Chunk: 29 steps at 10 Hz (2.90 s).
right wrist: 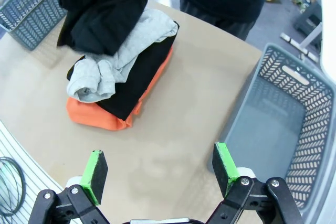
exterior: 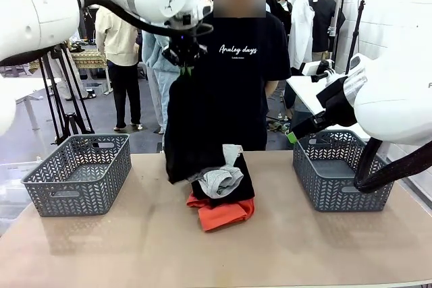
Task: Sort the tops and bottoms.
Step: Lift clothes from the center of the table with your left hand, then sort the clothes according to human instructions.
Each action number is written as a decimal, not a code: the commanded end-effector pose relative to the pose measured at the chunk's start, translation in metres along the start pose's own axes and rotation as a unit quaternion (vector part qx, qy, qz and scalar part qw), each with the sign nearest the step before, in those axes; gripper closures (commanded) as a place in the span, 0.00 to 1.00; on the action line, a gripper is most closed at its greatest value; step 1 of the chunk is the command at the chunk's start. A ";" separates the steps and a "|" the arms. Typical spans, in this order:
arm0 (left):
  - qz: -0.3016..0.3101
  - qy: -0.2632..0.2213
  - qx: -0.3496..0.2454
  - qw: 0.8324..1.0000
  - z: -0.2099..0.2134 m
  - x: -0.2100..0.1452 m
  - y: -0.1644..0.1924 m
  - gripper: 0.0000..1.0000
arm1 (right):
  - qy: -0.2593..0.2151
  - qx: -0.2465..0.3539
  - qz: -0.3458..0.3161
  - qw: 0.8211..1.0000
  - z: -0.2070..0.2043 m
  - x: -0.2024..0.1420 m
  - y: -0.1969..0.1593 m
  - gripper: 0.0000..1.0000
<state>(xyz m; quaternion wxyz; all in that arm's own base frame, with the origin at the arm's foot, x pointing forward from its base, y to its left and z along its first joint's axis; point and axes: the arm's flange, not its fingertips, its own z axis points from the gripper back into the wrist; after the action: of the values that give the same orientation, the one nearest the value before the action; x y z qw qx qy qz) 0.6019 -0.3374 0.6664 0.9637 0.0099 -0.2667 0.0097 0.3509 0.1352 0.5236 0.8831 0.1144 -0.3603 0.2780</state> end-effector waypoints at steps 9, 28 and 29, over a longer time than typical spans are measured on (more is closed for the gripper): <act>-0.023 -0.017 0.052 0.998 0.065 0.043 0.029 1.00 | -0.004 0.002 0.001 1.000 -0.002 0.000 -0.002 0.00; -0.025 -0.046 0.014 0.999 0.105 0.032 0.040 1.00 | -0.004 0.002 0.001 1.000 -0.002 0.000 -0.002 0.00; -0.025 -0.046 0.014 0.999 0.105 0.032 0.040 1.00 | -0.004 0.002 0.001 1.000 -0.002 0.000 -0.002 0.00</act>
<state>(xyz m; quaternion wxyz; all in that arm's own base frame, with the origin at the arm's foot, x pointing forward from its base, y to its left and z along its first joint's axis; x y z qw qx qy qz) 0.5765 -0.3022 0.7692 0.9507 0.0298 -0.3084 -0.0141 0.3509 0.1351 0.5236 0.8831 0.1144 -0.3603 0.2779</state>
